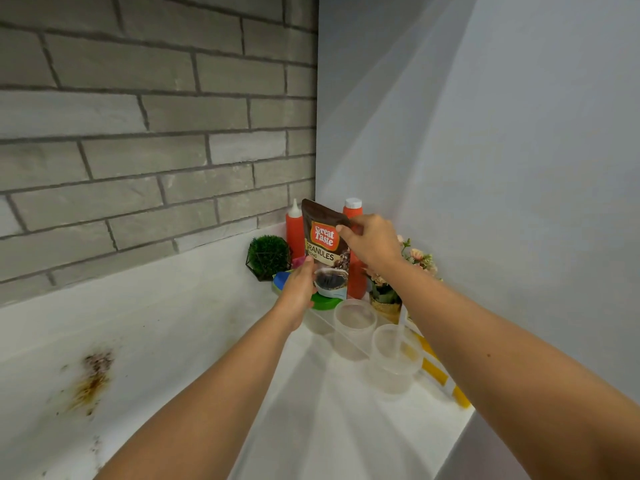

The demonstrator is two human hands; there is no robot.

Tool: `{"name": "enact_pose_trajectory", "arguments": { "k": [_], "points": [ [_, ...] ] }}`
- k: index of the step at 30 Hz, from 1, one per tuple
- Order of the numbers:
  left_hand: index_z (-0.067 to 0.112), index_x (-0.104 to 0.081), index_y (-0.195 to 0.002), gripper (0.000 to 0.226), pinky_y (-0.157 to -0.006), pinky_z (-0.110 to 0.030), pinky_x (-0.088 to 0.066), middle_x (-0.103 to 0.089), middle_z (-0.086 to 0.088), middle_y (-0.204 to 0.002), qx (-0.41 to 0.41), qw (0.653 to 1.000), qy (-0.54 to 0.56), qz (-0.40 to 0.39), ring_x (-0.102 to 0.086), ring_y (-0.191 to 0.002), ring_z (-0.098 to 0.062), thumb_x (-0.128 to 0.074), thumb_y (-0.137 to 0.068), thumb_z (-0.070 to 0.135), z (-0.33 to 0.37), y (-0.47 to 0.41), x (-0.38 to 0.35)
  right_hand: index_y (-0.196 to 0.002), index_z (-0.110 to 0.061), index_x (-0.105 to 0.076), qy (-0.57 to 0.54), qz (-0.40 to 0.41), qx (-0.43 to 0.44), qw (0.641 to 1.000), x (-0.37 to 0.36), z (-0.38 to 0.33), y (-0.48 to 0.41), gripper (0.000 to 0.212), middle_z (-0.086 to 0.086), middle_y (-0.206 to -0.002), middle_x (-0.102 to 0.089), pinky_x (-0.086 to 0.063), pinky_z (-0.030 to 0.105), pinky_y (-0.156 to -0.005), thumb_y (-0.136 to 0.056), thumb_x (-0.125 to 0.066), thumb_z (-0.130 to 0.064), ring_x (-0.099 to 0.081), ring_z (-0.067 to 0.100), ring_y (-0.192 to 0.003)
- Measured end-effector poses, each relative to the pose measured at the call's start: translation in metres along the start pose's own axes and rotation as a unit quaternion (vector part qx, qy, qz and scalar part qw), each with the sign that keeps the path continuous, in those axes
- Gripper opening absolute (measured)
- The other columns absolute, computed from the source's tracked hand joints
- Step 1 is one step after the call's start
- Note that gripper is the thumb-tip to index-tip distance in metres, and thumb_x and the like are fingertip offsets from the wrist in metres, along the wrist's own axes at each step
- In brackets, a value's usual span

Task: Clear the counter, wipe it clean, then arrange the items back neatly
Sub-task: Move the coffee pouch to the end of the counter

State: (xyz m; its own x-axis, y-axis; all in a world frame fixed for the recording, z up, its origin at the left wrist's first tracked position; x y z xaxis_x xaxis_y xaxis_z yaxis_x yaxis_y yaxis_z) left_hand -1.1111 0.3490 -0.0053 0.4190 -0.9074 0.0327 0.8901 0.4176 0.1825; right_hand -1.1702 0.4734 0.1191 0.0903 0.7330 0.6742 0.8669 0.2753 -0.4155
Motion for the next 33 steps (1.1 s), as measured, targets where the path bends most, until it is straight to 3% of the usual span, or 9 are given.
{"name": "enact_pose_trajectory", "arguments": {
  "k": [4, 8, 11, 16, 19, 22, 25, 29, 33],
  "points": [
    [0.017, -0.041, -0.138, 0.051, -0.103, -0.044, -0.035, -0.049, -0.006, -0.138, 0.002, 1.0, 0.002, 0.0, -0.044, -0.127, -0.028, -0.024, -0.099, 0.045, 0.001, 0.003, 0.004, -0.123, -0.018, -0.055, 0.034, 0.011, 0.01, 0.999, 0.002, -0.005, 0.002, 0.044, 0.007, -0.114, -0.061, -0.054, 0.039, -0.08, -0.087, -0.059, -0.042, -0.06, 0.025, -0.102],
    [0.016, -0.043, -0.135, 0.05, -0.101, -0.042, -0.038, -0.052, -0.006, -0.132, -0.008, 1.0, 0.001, 0.004, -0.047, -0.123, -0.027, -0.025, -0.099, 0.045, 0.005, 0.008, 0.014, -0.131, -0.016, -0.046, 0.012, 0.086, 0.023, 0.996, 0.022, -0.018, 0.006, 0.052, 0.006, -0.128, -0.046, -0.048, 0.04, -0.093, -0.087, -0.06, -0.04, -0.048, 0.022, -0.117],
    [0.015, -0.052, -0.114, 0.038, -0.089, -0.036, -0.043, -0.057, -0.006, -0.114, -0.03, 0.999, 0.009, 0.023, -0.053, -0.106, -0.023, -0.029, -0.099, 0.041, 0.013, 0.016, 0.03, -0.126, -0.015, -0.049, -0.011, 0.136, 0.048, 0.99, 0.036, -0.037, 0.016, 0.042, 0.006, -0.124, -0.047, -0.044, 0.031, -0.091, -0.089, -0.059, -0.033, -0.046, 0.019, -0.116],
    [0.018, -0.053, -0.097, 0.01, -0.064, -0.023, -0.042, -0.057, -0.003, -0.095, -0.107, 0.993, 0.01, 0.057, -0.053, -0.085, -0.017, -0.043, -0.096, 0.017, 0.03, 0.033, 0.064, -0.11, -0.012, -0.06, -0.073, 0.118, 0.075, 0.988, 0.027, -0.067, 0.036, 0.023, 0.003, -0.101, -0.052, -0.049, 0.029, -0.083, -0.088, -0.06, -0.021, -0.054, 0.016, -0.096],
    [0.015, -0.055, -0.095, 0.011, -0.062, -0.021, -0.042, -0.057, 0.002, -0.087, -0.133, 0.988, 0.025, 0.068, -0.053, -0.074, -0.013, -0.044, -0.096, 0.015, 0.034, 0.045, 0.087, -0.093, -0.009, -0.065, -0.129, 0.064, 0.077, 0.987, 0.006, -0.082, 0.051, 0.01, -0.003, -0.074, -0.056, -0.045, 0.014, -0.066, -0.089, -0.059, -0.017, -0.051, 0.008, -0.067],
    [0.013, -0.057, -0.097, 0.013, -0.06, -0.021, -0.041, -0.058, 0.002, -0.082, -0.14, 0.986, 0.034, 0.083, -0.054, -0.069, -0.012, -0.044, -0.095, 0.015, 0.032, 0.061, 0.112, -0.079, -0.008, -0.065, -0.152, -0.003, 0.085, 0.985, -0.02, -0.099, 0.071, 0.016, 0.006, -0.063, -0.058, -0.048, 0.026, -0.06, -0.09, -0.058, -0.018, -0.053, 0.012, -0.057],
    [0.013, -0.058, -0.089, 0.018, -0.059, -0.023, -0.041, -0.057, 0.001, -0.073, -0.142, 0.984, 0.037, 0.1, -0.053, -0.063, -0.012, -0.041, -0.095, 0.013, 0.031, 0.082, 0.14, -0.079, -0.005, -0.064, -0.153, -0.064, 0.084, 0.983, -0.043, -0.118, 0.091, 0.02, 0.004, -0.059, -0.057, -0.045, 0.019, -0.049, -0.092, -0.057, -0.019, -0.051, 0.003, -0.045],
    [0.016, -0.053, -0.071, 0.026, -0.057, -0.025, -0.039, -0.056, -0.001, -0.068, -0.148, 0.981, 0.028, 0.124, -0.052, -0.058, -0.014, -0.041, -0.094, 0.013, 0.031, 0.116, 0.185, -0.092, -0.01, -0.065, -0.061, -0.192, 0.061, 0.977, -0.078, -0.148, 0.121, 0.019, 0.0, -0.069, -0.061, -0.044, 0.021, -0.049, -0.093, -0.054, -0.025, -0.055, 0.011, -0.054],
    [0.015, -0.05, -0.069, 0.028, -0.057, -0.026, -0.039, -0.057, -0.002, -0.068, -0.14, 0.978, -0.011, 0.153, -0.052, -0.058, -0.016, -0.04, -0.096, 0.017, 0.018, 0.159, 0.234, -0.113, -0.012, -0.058, 0.081, -0.388, 0.015, 0.918, -0.122, -0.167, 0.181, 0.027, 0.006, -0.096, -0.061, -0.053, 0.03, -0.066, -0.093, -0.052, -0.029, -0.062, 0.02, -0.077]
  ]
}}
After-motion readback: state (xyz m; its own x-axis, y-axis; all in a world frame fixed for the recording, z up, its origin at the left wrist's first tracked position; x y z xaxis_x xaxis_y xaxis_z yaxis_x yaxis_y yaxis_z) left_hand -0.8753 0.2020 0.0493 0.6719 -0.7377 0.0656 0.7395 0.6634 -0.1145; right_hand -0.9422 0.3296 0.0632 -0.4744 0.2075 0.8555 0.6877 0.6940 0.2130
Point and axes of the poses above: each hand's wrist, its own y-axis away from the middle knuckle, its own x-axis out of the back of the hand, z = x × y, the point moved 10 cm from there along -y, towards the middle knuckle
